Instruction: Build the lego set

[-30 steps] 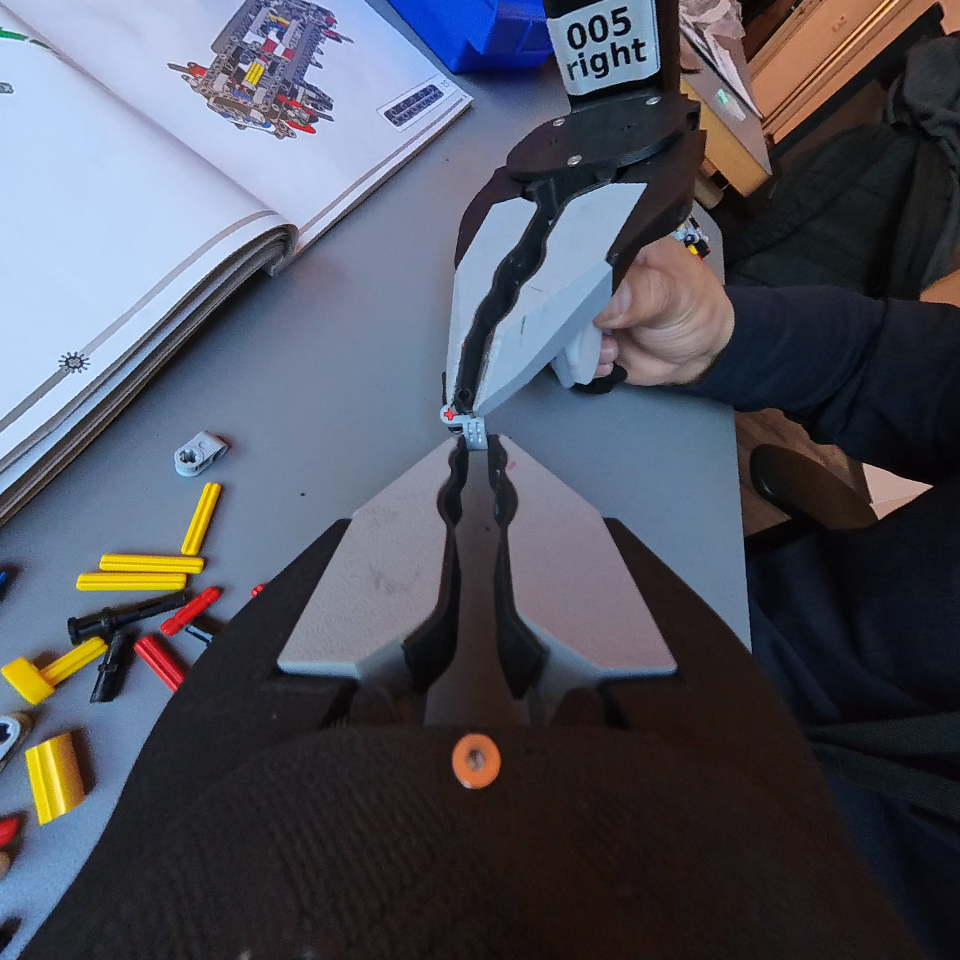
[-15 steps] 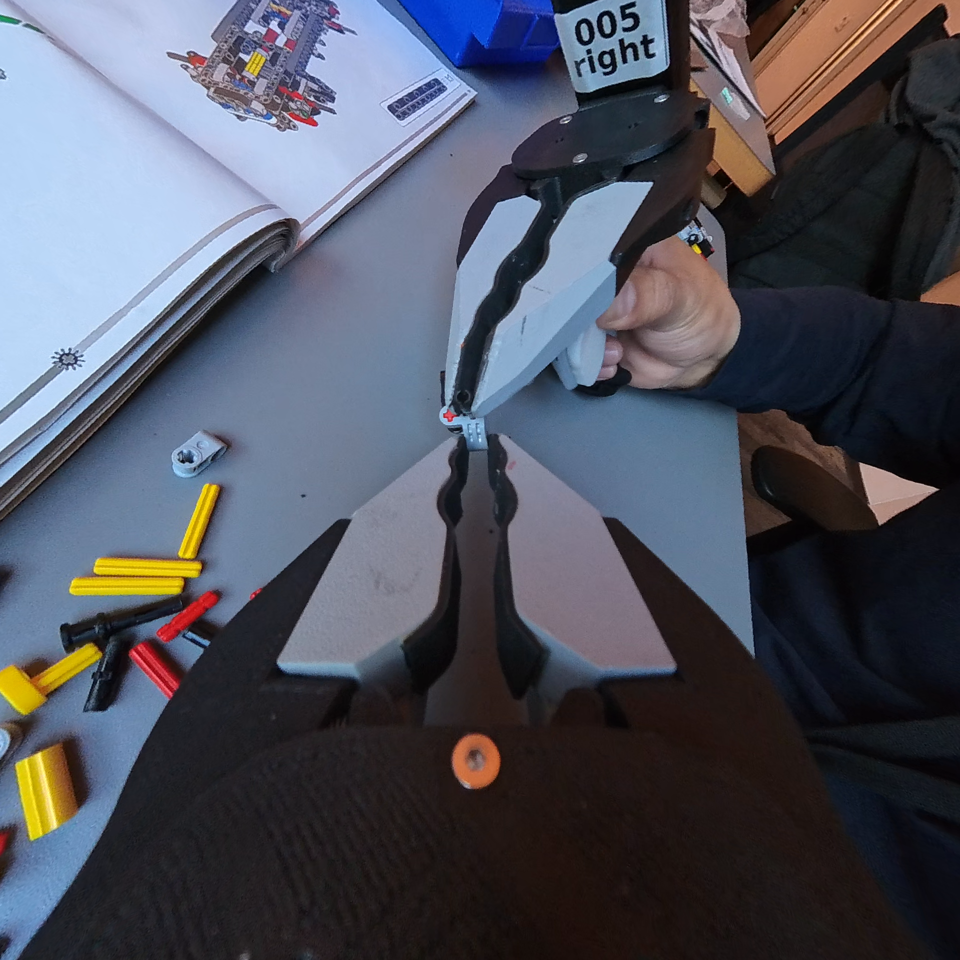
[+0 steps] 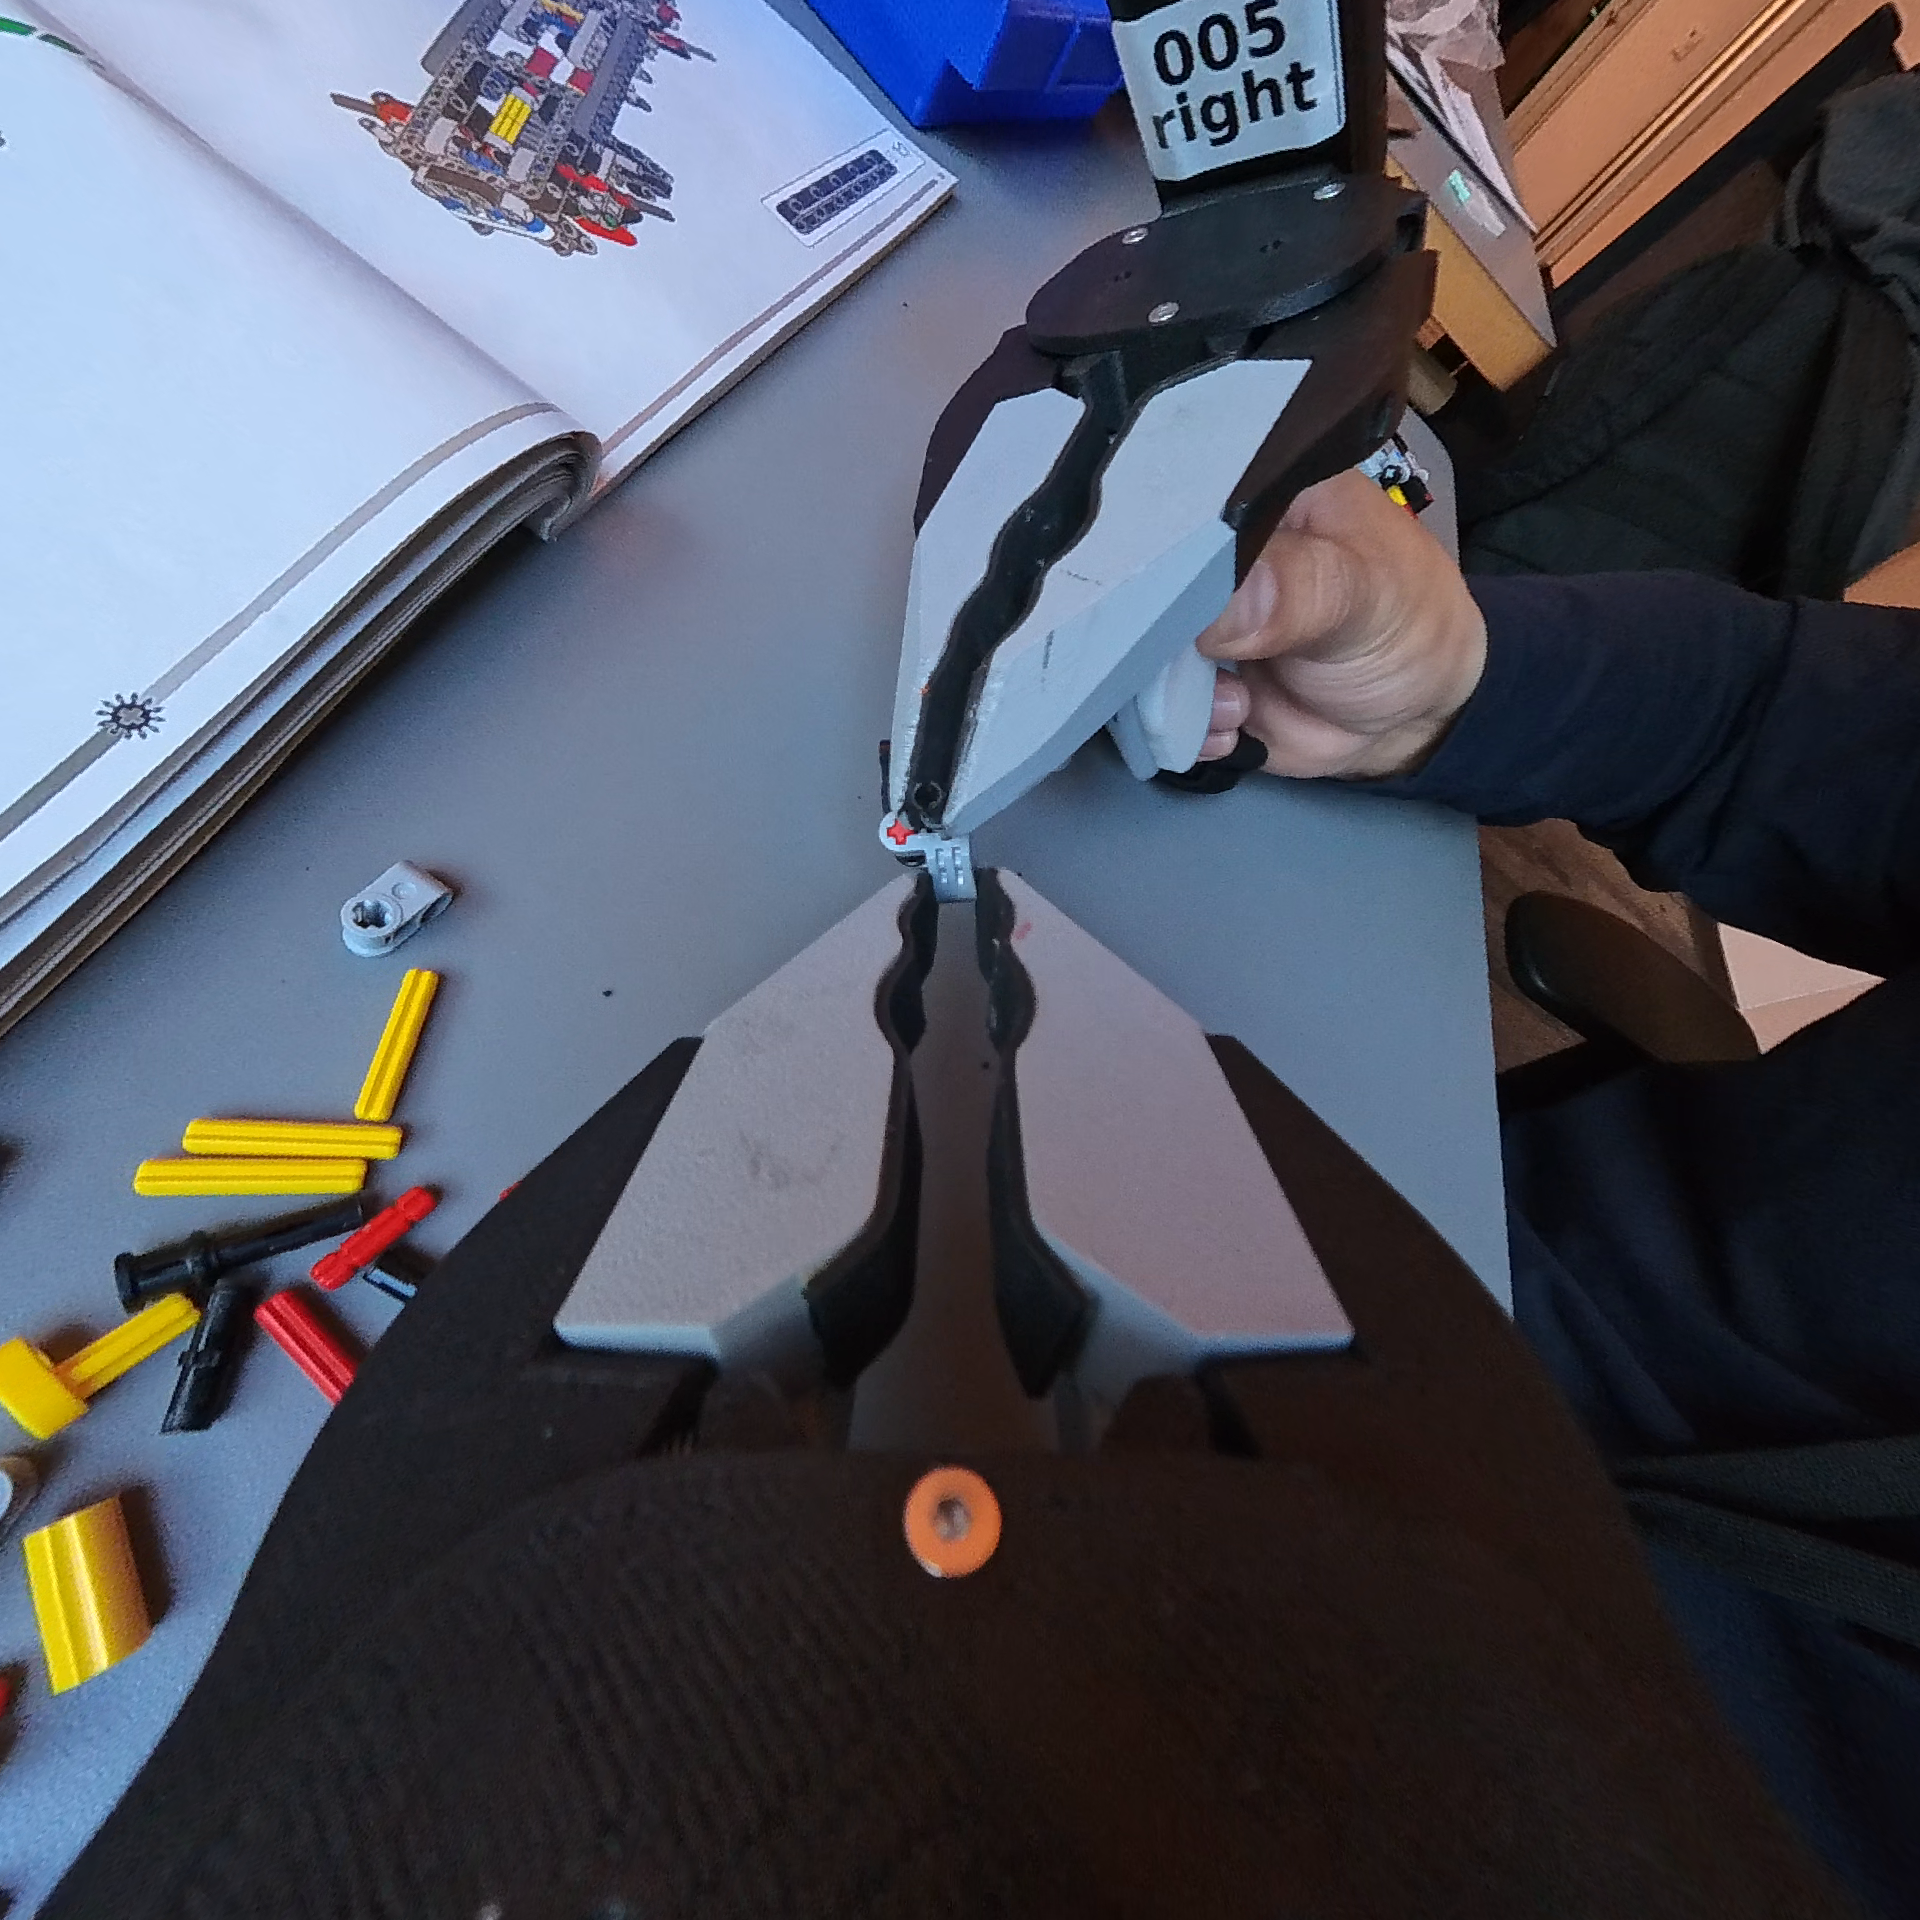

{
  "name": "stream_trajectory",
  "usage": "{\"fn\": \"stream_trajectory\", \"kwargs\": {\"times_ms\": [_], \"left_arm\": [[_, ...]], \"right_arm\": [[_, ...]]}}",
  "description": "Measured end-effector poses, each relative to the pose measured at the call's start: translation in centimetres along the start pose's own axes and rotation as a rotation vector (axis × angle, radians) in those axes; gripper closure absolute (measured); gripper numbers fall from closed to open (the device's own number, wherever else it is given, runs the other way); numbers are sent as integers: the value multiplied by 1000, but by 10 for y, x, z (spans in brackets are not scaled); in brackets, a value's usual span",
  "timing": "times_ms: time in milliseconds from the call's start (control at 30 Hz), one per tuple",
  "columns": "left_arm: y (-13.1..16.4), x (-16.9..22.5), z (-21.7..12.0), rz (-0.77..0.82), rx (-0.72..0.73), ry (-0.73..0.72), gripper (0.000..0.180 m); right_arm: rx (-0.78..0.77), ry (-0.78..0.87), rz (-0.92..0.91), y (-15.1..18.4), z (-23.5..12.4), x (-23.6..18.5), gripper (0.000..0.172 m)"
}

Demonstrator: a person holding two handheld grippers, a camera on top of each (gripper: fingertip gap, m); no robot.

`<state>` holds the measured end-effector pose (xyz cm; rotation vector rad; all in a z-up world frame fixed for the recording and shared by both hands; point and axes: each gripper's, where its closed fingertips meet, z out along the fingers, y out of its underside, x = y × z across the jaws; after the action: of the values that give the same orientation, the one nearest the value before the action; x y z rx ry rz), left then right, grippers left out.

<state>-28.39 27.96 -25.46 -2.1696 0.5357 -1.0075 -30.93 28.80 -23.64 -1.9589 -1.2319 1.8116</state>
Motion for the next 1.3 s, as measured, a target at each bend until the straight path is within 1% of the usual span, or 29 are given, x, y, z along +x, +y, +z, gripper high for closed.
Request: {"fn": "stream_trajectory", "kwargs": {"times_ms": [700, 867, 1000, 1133, 1200, 1300], "left_arm": [[-1, -1, 1, 1, 5, -8, 174], [-3, 2, -1, 9, 17, 14, 174], [-4, 7, -5, 14, 19, 29, 175], [2, 5, -1, 33, -12, 5, 174], [5, 5, 1, 16, -21, 20, 174], [5, 6, 1, 23, -26, 19, 174]], "right_arm": [[8, 0, 10, -1, -1, 1, 172], [23, -33, 5, -3, -1, -3, 172], [-30, -59, -130, -2, -1, -12, 171], [-109, 4, -299, 5, -1, -9, 171], [-138, 28, -343, 8, -1, -7, 171], [-145, 21, -353, 9, -2, -7, 171]]}}
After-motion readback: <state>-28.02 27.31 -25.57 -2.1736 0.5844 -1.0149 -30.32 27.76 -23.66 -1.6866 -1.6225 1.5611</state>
